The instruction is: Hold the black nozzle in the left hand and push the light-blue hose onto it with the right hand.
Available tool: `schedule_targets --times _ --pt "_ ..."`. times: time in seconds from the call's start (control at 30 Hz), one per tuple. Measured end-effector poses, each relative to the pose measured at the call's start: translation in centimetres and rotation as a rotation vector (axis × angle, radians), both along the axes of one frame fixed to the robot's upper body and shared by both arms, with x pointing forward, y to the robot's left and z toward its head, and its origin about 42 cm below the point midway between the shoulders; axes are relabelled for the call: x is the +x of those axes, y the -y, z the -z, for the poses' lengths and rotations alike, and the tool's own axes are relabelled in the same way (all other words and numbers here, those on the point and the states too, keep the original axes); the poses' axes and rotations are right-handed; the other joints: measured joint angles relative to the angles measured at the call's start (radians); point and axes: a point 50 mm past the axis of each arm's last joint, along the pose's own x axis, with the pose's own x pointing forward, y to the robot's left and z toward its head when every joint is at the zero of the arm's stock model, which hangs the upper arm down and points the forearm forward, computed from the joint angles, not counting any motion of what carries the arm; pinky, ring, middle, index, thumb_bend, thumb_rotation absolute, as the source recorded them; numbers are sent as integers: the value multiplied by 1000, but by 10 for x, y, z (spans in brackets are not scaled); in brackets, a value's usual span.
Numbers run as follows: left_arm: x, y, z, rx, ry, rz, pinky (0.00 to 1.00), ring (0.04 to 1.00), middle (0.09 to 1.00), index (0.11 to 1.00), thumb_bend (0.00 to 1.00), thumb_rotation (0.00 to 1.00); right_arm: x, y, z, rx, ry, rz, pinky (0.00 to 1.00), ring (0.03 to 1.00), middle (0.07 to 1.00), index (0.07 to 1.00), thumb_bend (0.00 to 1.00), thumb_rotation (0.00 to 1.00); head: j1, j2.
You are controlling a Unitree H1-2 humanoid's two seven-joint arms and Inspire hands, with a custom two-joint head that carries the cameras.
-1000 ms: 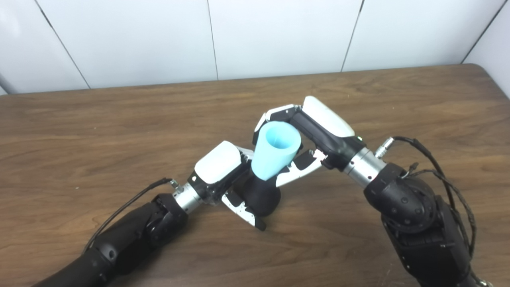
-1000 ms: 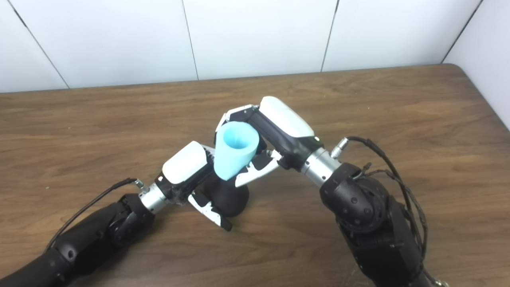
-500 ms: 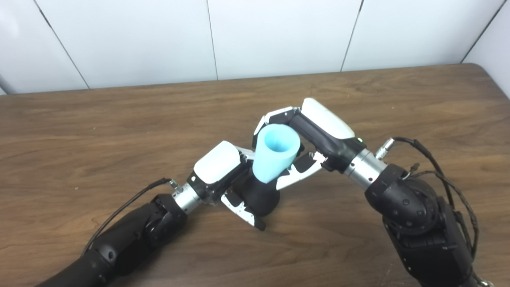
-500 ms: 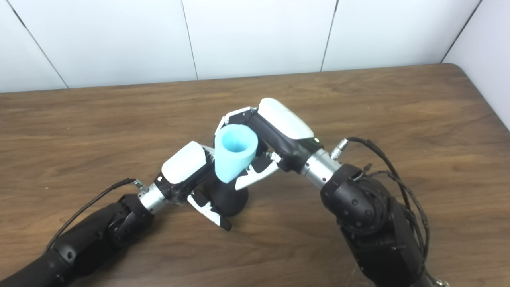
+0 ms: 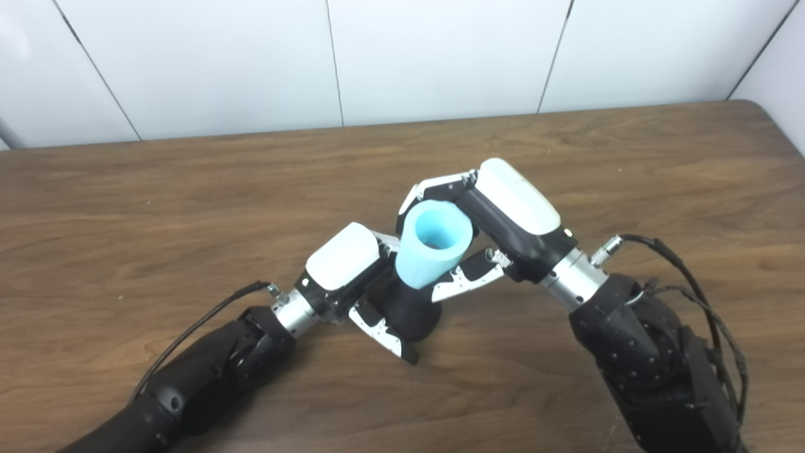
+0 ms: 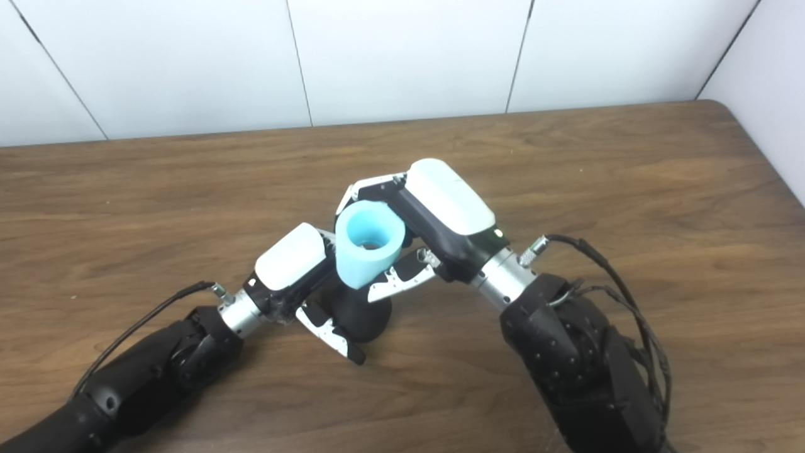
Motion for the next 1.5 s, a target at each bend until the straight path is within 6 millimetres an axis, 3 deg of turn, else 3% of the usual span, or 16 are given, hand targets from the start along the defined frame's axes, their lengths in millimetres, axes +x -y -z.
schedule_targets --times 0.4,0.73,1.5 --pt "0 0 0 3 3 0 390 499 491 479 521 0 2 -1 13 61 54 18 95 144 470 484 527 0 -2 -8" --pt "0 0 0 3 6 0 390 498 495 475 521 0 1 -1 13 59 41 11 86 136 469 484 528 0 -3 -8" --pt "0 2 1 -3 6 6 391 502 492 477 521 0 2 6 -9 0 -202 17 60 104 469 482 528 0 -23 -32"
